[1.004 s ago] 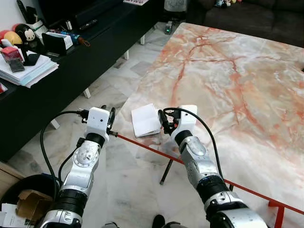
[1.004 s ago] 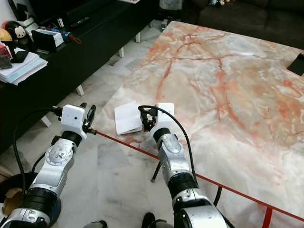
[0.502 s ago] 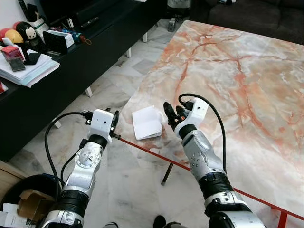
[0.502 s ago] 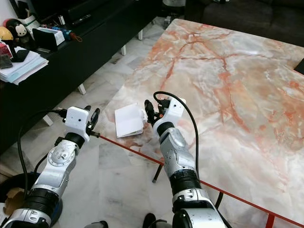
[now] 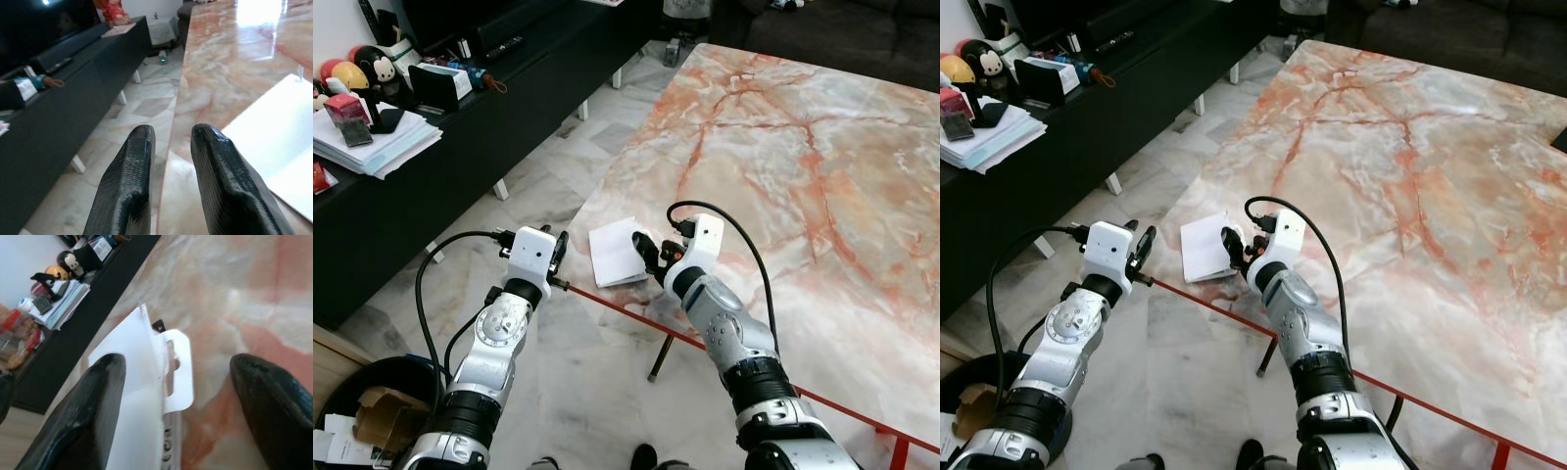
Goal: Picking trash to rubbish bin
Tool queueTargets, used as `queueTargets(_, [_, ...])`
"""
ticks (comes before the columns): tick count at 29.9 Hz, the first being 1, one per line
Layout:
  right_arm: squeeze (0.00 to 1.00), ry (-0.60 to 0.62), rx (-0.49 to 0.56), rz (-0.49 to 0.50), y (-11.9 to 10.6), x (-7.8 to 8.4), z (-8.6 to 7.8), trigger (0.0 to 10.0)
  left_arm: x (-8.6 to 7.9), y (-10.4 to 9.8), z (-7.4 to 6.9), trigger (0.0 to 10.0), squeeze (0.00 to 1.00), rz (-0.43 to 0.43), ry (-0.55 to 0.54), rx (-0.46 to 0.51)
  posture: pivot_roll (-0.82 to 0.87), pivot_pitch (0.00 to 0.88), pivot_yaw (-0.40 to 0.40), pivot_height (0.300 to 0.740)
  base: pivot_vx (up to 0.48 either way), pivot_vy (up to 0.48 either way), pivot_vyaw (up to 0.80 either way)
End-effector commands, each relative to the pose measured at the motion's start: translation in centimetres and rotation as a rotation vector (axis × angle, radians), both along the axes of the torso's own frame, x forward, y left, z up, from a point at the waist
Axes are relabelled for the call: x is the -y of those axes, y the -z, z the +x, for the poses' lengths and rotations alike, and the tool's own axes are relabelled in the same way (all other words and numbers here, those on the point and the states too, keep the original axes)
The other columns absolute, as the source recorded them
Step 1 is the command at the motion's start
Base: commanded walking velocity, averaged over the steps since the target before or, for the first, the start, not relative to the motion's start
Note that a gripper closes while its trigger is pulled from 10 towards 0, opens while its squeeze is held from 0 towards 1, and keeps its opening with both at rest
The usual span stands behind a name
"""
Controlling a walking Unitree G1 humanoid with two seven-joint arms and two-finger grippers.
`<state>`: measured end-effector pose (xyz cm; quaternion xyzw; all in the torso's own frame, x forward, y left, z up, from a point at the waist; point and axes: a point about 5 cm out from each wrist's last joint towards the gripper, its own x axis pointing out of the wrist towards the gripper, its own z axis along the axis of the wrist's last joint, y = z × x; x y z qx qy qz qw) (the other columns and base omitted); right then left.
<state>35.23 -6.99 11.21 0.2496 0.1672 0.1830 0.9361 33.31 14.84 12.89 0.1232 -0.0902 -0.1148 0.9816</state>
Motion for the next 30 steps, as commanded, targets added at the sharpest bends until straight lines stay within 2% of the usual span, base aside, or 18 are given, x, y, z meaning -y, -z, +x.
queueTargets(1, [0.0, -0.026, -0.012, 0.003, 0.11, -0.42, -0.35, 10.0, 0.3, 0.36, -0.02, 10.0, 0.0, 0.012, 0.019, -0.015, 0.11, 0.14, -0.041, 0.74, 0.0, 0.0, 0.0])
queueTargets(4, [0.0, -0.041, -0.016, 0.009, 0.05, -0.64, -0.42, 10.0, 0.36, 0.4, -0.06, 10.0, 0.0, 0.012, 0.022, -0.016, 0.11, 0.135, -0.041, 0.74, 0.0, 0.0, 0.0])
queueTargets(5, [0.0, -0.047, -0.024, 0.053, -0.14, -0.86, -0.44, 10.0, 0.41, 0.45, -0.08, 10.0, 0.0, 0.013, 0.025, -0.017, 0.11, 0.135, -0.04, 0.74, 0.0, 0.0, 0.0])
queueTargets(11, [0.0, -0.058, -0.054, 0.128, -0.63, -1.04, -0.56, 10.0, 0.49, 0.62, -0.14, 10.0, 0.0, 0.015, 0.029, -0.021, 0.11, 0.134, -0.041, 0.74, 0.0, 0.0, 0.0])
queueTargets(16, [0.0, -0.06, -0.06, 0.146, -0.77, -1.04, -0.6, 10.0, 0.6, 0.8, -0.24, 10.0, 0.0, 0.016, 0.032, -0.026, 0.11, 0.142, -0.044, 0.74, 0.0, 0.0, 0.0])
queueTargets(17, [0.0, -0.051, -0.058, 0.146, -0.79, -1.0, -0.56, 8.2, 0.63, 0.87, -0.27, 10.0, 0.0, 0.016, 0.031, -0.028, 0.11, 0.142, -0.045, 0.74, 0.0, 0.0, 0.0])
queueTargets(18, [0.0, -0.04, -0.058, 0.146, -0.81, -0.93, -0.5, 0.0, 0.66, 0.94, -0.29, 10.0, 0.0, 0.017, 0.032, -0.03, 0.11, 0.144, -0.046, 0.74, 0.0, 0.0, 0.0])
queueTargets(30, [0.0, -0.062, -0.082, 0.109, -0.17, -1.06, -0.9, 0.0, 0.74, 1.16, -0.38, 10.0, 0.0, 0.038, 0.034, -0.037, 0.11, 0.158, -0.052, 0.74, 0.0, 0.0, 0.0])
